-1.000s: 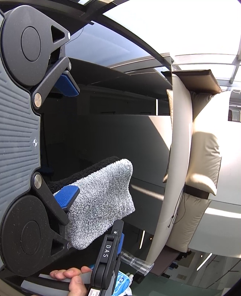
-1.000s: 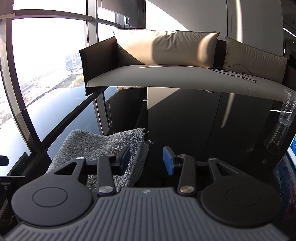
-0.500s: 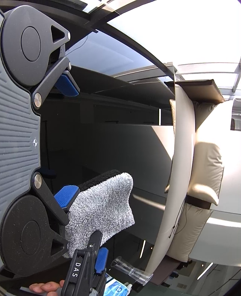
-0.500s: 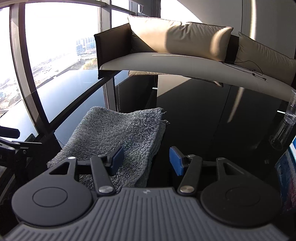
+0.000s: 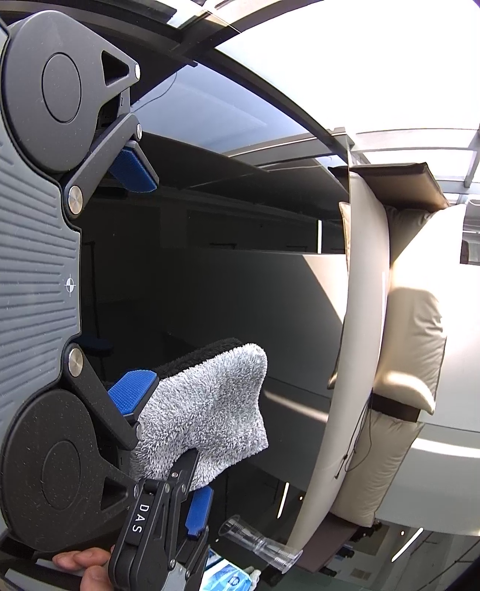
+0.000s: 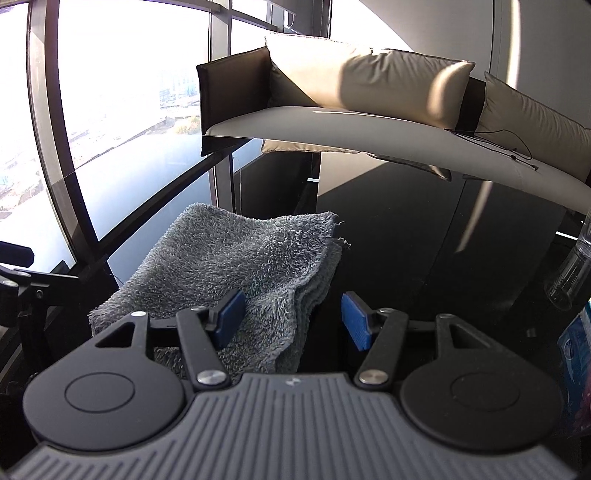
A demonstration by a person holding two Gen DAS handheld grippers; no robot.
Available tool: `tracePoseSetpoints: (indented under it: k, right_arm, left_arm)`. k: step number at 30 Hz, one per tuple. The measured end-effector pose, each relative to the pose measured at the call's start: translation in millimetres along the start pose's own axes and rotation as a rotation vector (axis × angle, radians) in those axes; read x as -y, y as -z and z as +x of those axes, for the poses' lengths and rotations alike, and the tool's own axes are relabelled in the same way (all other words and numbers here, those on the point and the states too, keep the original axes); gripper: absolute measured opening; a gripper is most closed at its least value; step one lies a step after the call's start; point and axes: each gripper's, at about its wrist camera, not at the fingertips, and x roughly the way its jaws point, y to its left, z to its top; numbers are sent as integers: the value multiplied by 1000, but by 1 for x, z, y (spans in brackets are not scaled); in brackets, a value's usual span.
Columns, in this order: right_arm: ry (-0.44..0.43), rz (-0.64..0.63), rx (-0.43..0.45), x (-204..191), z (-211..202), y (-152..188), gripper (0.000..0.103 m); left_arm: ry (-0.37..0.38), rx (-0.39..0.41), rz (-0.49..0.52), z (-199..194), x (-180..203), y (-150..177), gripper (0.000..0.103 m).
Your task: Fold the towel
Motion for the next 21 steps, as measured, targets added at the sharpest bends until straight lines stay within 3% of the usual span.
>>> tracePoseSetpoints:
  k: [9, 21]
  right_arm:
    - [-49, -19, 0, -9, 15, -12, 61]
    - [-39, 13, -15, -1, 10, -15, 61]
  left_arm:
    - [-17, 0, -27, -2, -8, -2, 102]
    - [-26, -2, -23, -4, -9, 0, 102]
